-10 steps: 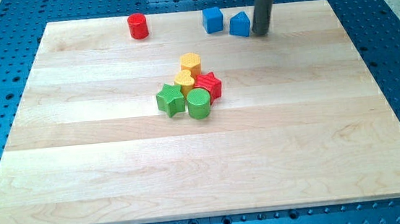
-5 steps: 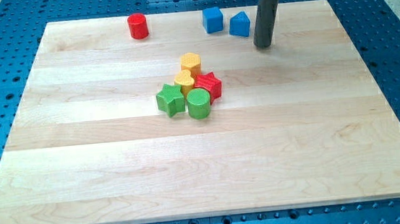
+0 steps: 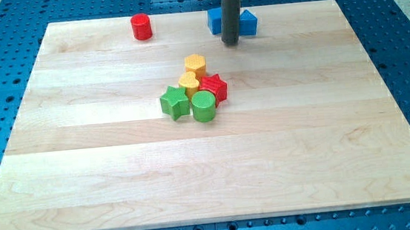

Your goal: Place the triangle diagonally to the red star

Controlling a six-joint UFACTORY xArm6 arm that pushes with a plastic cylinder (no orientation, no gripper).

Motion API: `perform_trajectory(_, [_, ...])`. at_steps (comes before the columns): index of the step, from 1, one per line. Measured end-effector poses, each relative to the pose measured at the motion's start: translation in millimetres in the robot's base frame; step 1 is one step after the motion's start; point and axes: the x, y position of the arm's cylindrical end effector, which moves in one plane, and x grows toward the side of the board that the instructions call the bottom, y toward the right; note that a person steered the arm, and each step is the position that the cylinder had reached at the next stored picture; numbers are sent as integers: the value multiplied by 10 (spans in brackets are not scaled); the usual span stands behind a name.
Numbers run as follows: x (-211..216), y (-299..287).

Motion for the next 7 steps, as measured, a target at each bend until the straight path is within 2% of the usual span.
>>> perform_trajectory(1, [165,411])
perform_trajectory(2, [-47,516])
perform_trajectory(6, [-266,186])
perform_trajectory(7, [-121,164])
